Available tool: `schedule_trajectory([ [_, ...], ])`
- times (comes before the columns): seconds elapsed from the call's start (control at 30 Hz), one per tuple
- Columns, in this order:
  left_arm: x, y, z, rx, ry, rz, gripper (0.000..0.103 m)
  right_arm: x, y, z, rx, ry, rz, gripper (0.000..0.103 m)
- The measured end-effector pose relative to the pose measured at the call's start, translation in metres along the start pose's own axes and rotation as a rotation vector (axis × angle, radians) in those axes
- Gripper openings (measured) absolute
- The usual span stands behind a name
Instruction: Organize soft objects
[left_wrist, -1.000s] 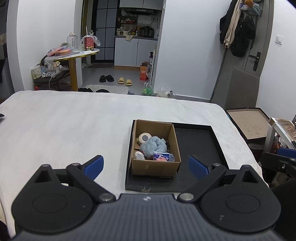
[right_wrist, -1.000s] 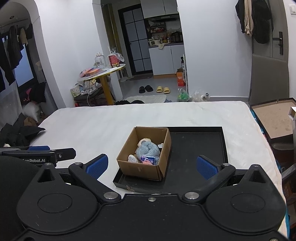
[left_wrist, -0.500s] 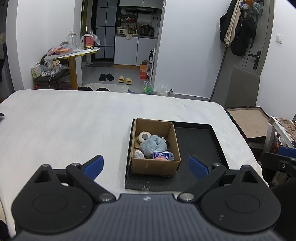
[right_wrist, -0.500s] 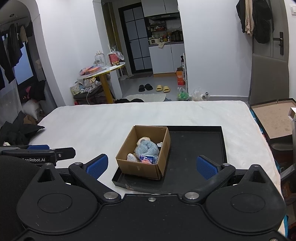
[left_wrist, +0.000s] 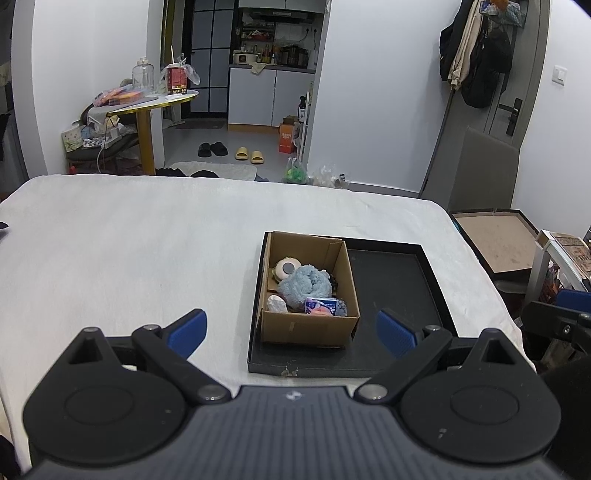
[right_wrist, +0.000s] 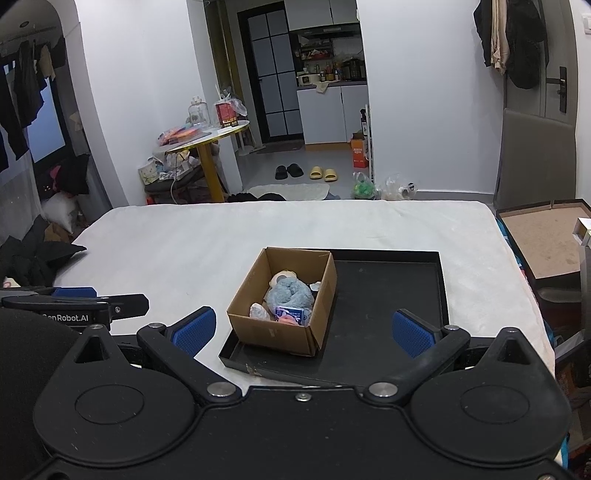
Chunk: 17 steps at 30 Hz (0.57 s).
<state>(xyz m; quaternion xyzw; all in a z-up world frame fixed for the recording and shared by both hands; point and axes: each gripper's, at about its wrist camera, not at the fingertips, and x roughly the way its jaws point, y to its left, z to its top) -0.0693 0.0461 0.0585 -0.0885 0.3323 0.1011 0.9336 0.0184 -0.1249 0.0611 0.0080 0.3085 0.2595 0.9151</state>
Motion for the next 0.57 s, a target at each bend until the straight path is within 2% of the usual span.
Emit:
schedule_trajectory([
  [0.33, 0.0021, -0.003, 0.0007, 0.008, 0.02, -0.02, 0.097, -0.0007, -0.0036, 0.0017, 0.007, 0.016, -0.009, 0.103],
  [0.47, 0.0001, -0.0064, 0.0012, 0.019, 0.012, -0.004, 0.097, -0.0016, -0.0048, 0.0038, 0.009, 0.028, -0.014, 0.103],
  [0.57, 0.0022, -0.0072, 0.0028, 0.025, 0.027, -0.026, 0.098, -0.0015, -0.0065, 0.0044, 0.02, 0.042, -0.016, 0.103],
])
